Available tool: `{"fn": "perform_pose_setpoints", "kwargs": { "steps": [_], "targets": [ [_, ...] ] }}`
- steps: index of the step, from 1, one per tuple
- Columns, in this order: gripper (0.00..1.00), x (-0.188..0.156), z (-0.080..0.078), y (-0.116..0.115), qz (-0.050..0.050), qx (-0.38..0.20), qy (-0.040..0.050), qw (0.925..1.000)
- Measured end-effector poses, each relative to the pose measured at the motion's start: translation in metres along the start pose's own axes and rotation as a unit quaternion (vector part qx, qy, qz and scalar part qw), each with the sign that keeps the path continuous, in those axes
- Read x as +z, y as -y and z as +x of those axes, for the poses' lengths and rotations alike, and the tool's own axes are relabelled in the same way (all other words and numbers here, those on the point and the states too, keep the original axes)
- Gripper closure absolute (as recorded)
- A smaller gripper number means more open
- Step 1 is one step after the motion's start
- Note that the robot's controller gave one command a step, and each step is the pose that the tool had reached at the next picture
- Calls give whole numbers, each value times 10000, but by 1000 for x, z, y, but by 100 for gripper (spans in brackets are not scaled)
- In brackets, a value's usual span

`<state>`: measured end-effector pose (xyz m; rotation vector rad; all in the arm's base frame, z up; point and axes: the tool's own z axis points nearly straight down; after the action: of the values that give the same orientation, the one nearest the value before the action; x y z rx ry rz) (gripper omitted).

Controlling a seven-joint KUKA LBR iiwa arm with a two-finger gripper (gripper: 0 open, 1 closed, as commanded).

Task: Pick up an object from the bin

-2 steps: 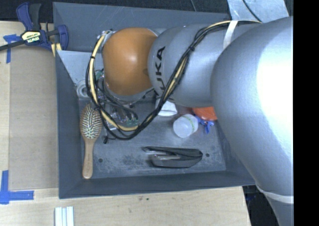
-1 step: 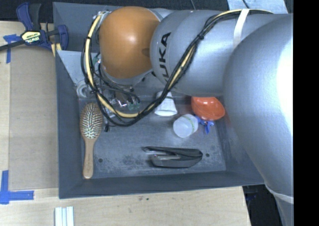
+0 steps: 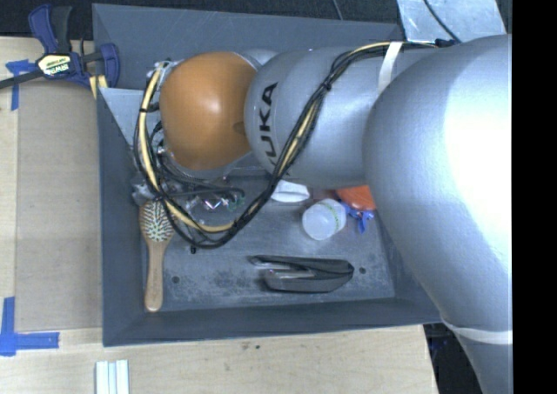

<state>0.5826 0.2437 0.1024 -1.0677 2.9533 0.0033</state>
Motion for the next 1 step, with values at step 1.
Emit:
{"fn": "perform_pose_setpoints", "kwargs": {
  "steps": [1],
  "targets": [
    [0, 30, -14, 13, 63, -1024, 82, 9947]
  ]
}}
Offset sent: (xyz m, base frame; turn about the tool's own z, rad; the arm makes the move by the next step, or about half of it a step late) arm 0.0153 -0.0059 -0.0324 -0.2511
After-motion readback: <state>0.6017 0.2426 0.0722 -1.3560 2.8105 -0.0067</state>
